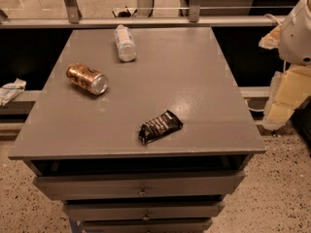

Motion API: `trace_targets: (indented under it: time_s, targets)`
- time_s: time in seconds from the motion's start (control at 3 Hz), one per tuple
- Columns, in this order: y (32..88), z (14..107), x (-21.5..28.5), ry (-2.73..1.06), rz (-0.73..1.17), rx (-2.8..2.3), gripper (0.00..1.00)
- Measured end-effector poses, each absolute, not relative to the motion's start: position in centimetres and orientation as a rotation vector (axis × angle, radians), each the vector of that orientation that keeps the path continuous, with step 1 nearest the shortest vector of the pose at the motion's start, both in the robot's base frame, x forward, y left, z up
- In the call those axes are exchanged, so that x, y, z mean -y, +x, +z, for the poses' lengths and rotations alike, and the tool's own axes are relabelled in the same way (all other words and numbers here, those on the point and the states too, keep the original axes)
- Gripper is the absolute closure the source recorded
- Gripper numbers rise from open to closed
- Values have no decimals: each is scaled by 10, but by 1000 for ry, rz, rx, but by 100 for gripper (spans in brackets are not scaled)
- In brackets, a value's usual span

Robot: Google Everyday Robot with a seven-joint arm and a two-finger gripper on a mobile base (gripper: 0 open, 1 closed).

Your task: Pick rxbar chocolate

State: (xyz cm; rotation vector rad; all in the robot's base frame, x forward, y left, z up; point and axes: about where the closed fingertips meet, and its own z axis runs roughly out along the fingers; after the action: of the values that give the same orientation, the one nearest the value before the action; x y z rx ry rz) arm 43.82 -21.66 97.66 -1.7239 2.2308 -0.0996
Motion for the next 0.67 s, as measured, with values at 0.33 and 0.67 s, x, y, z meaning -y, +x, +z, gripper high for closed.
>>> trace_targets:
  time_s: [0.33,0.67]
  targets:
    - [438,977,217,-1724,-100,-2231,0]
    - [457,963,199,-1673,-1,-2217,0]
